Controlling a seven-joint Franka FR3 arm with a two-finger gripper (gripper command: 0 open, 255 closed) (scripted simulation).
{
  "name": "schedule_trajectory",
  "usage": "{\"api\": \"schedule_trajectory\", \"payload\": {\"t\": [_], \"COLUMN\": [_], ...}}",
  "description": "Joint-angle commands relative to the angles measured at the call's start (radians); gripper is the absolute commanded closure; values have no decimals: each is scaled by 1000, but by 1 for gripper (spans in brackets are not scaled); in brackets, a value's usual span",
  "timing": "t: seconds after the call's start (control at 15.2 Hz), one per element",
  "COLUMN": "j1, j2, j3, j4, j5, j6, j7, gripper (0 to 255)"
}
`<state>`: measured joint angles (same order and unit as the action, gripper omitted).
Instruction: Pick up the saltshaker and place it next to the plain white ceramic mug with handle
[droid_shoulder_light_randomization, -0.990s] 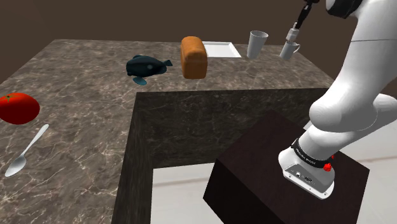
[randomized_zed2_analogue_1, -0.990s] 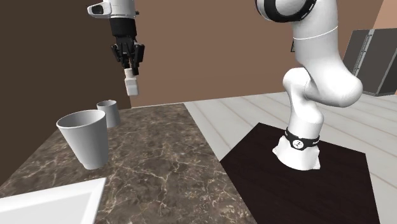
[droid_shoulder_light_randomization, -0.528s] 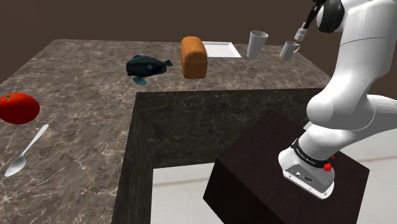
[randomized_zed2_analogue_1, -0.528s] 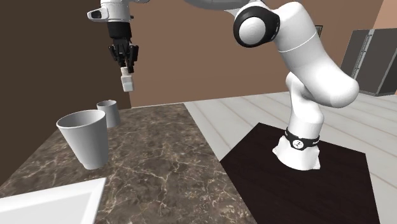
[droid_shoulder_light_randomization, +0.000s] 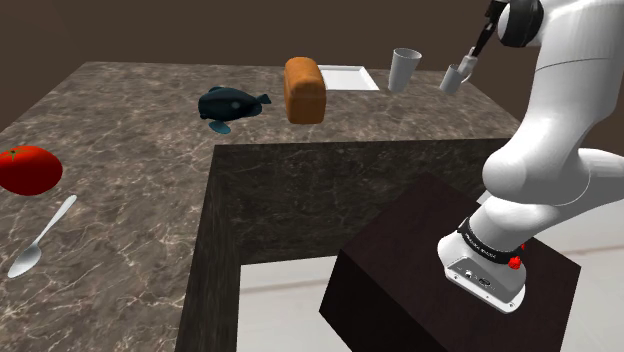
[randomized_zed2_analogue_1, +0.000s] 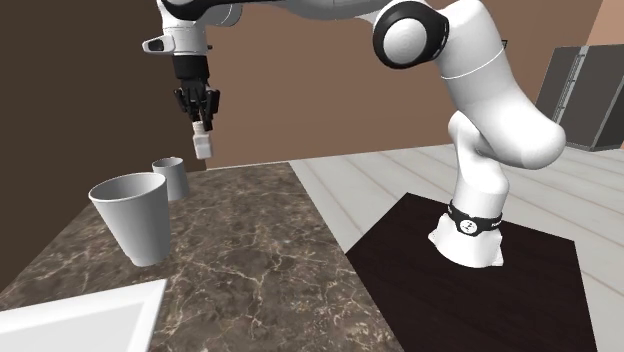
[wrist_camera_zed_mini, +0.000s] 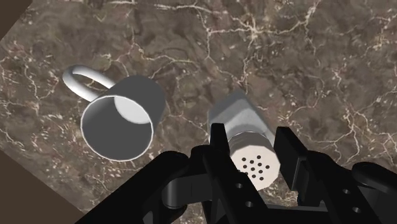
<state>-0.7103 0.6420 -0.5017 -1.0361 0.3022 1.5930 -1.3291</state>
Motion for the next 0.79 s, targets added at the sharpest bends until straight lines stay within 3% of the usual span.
{"api": "schedule_trajectory", "payload": {"t": [0.0,0.73], "j1": [12,43], "j2": [-9,-15], "j3": [-1,1], "j4": [-43,-206], "j5": [-3,1], "j6": [33,185], "j7": [-1,-17], "gripper": [255,255]}}
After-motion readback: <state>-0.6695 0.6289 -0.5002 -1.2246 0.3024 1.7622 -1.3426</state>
